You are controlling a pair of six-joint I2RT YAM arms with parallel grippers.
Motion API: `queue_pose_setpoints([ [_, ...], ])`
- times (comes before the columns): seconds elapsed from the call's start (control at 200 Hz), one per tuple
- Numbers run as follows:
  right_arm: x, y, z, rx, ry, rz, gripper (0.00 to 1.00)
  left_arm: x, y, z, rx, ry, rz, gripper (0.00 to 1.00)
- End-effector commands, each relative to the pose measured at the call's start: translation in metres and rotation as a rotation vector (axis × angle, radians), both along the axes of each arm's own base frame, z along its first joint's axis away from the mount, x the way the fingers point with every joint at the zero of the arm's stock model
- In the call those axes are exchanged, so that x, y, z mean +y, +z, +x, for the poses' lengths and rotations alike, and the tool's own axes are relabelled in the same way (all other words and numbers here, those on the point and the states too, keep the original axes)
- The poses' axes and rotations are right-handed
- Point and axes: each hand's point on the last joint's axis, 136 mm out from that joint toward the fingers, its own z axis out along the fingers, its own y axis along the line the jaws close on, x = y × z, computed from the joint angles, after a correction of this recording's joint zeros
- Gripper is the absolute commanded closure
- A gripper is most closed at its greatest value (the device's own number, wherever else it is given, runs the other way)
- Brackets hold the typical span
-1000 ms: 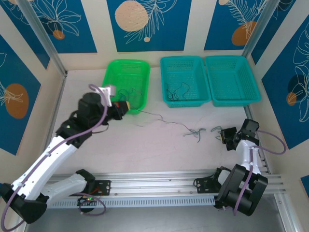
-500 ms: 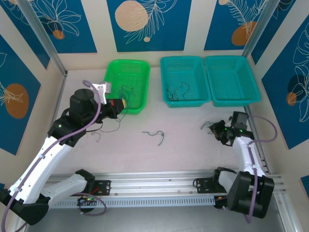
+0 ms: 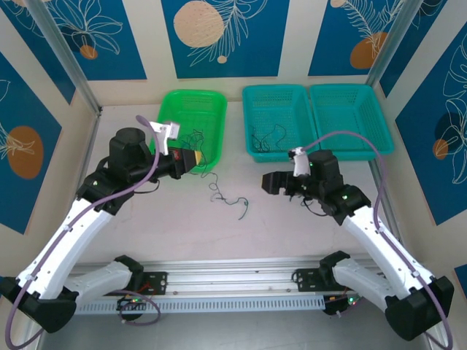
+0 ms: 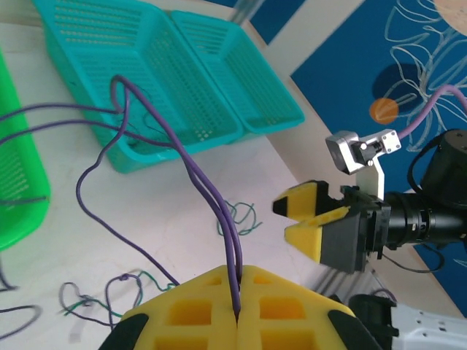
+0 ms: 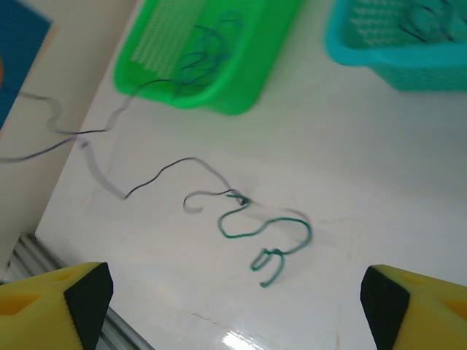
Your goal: Untangle the cables
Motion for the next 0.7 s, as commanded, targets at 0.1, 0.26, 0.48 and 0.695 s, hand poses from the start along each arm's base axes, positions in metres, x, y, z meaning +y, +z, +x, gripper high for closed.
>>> queue_pose_setpoints([
  [0.1,0.046,0.054,0.012,-0.466,0.241,-0.002,0.03,-0.02,0.027,-0.028,-0.069,-0.203,-0.081,1.0],
  [0.26,0.088,0.087,-0.006,-0.747,0.48,0.029,0.01,-0.029,0.038,-0.05,-0.098,-0.317,-0.107,1.0],
  [0.48,0.131,0.099,-0.014,-0.868,0.683,0.074,0.01,-0.035,0.062,-0.066,-0.169,-0.377,-0.145,1.0],
  [0.695,0.15,0.094,0.002,-0.81,0.66,0.173,0.03,-0.037,0.084,-0.079,-0.213,-0.421,-0.204,1.0],
])
